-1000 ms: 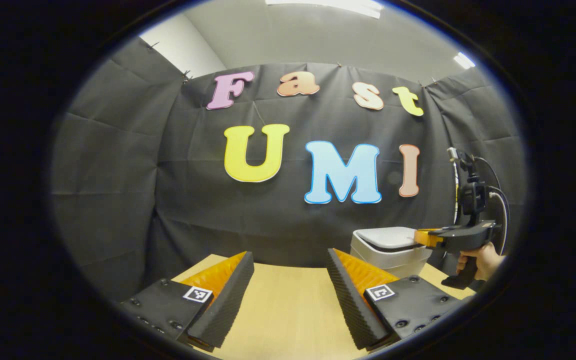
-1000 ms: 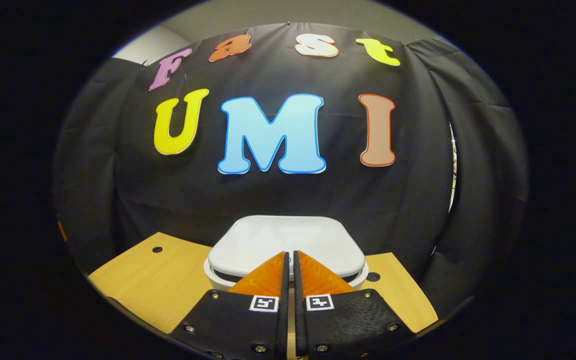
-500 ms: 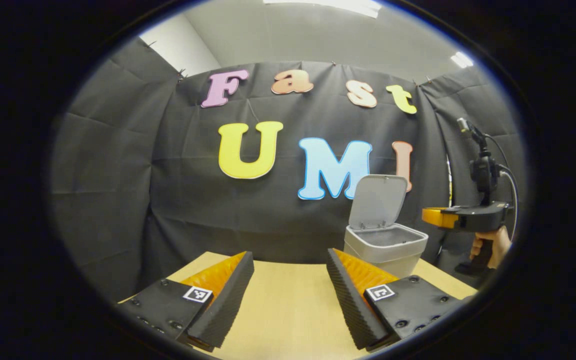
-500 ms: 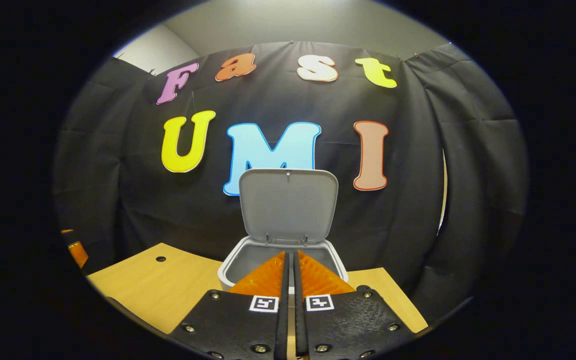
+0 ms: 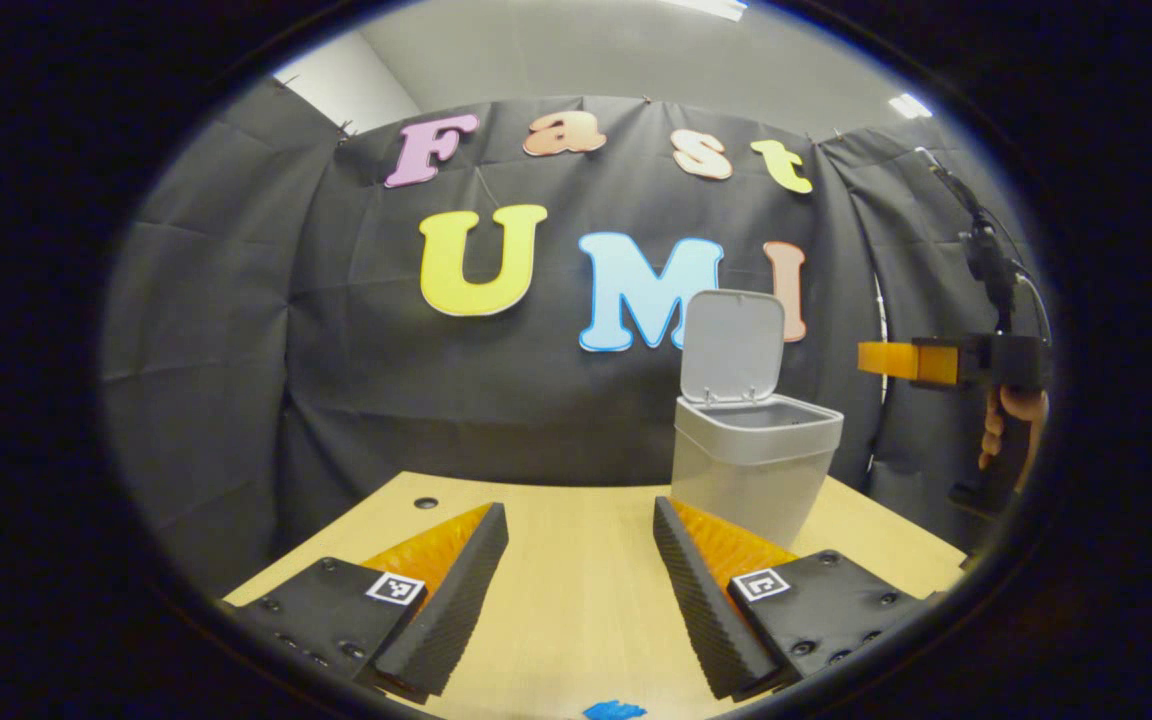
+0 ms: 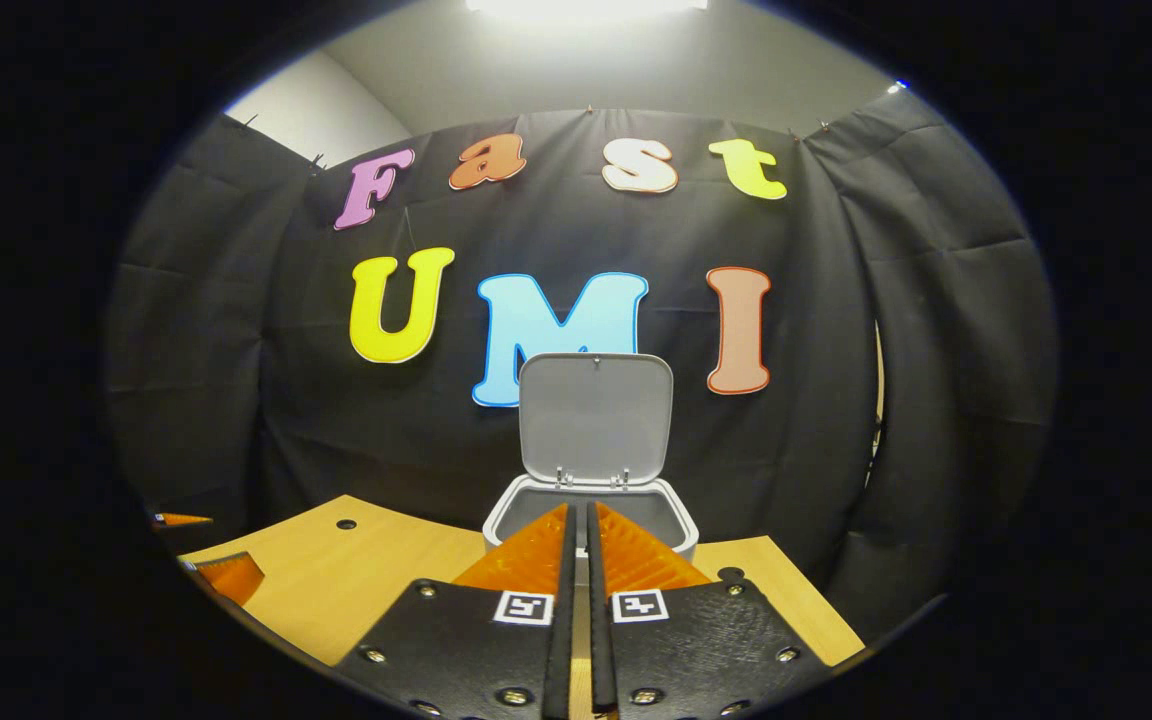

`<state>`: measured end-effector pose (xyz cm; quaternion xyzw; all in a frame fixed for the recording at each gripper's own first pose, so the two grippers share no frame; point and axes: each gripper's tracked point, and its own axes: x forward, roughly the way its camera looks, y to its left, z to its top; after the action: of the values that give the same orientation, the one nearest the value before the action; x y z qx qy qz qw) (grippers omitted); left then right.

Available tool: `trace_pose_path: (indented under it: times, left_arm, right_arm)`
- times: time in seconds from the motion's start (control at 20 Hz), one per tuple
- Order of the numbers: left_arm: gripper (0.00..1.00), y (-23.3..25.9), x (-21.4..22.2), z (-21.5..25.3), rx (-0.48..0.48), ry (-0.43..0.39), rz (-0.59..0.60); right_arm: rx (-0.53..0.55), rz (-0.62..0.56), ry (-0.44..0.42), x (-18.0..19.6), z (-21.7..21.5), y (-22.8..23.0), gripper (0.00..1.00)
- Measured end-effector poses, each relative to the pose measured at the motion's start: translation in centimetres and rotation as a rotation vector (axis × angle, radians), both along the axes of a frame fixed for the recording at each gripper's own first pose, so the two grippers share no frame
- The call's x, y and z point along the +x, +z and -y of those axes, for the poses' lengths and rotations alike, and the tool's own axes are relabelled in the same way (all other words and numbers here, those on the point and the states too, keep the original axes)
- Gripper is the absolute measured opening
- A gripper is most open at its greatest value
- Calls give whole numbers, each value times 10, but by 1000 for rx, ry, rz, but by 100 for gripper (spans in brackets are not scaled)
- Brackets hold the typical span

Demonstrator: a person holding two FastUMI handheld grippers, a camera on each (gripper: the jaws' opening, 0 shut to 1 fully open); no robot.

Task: Press the lid of the desktop garbage bin to open it, pick up the crumpled paper on the desktop and throw it into the bin, then pick up the pop can on the desktop and drop it into the bin, and finally close the garbage bin lid.

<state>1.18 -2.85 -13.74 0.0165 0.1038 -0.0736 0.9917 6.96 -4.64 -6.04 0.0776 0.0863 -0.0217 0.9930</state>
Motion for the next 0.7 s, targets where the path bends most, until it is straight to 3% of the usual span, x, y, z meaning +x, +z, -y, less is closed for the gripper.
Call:
trace_pose_path:
  times: [0.15,0.4,0.55,0.7]
  left_arm:
    - [97,-52,-16,1,11,-25,-106]
    - [96,-124,-41,1,29,-31,-257]
    - [96,-155,-55,8,28,-50,-321]
    - [97,-186,-69,10,46,-57,-384]
  right_arm:
    - [33,17,6,-11,-6,4,22]
    - [58,9,28,-27,-13,0,32]
    - [71,-5,24,-35,-11,-3,48]
    - [76,-6,16,-42,-10,-2,52]
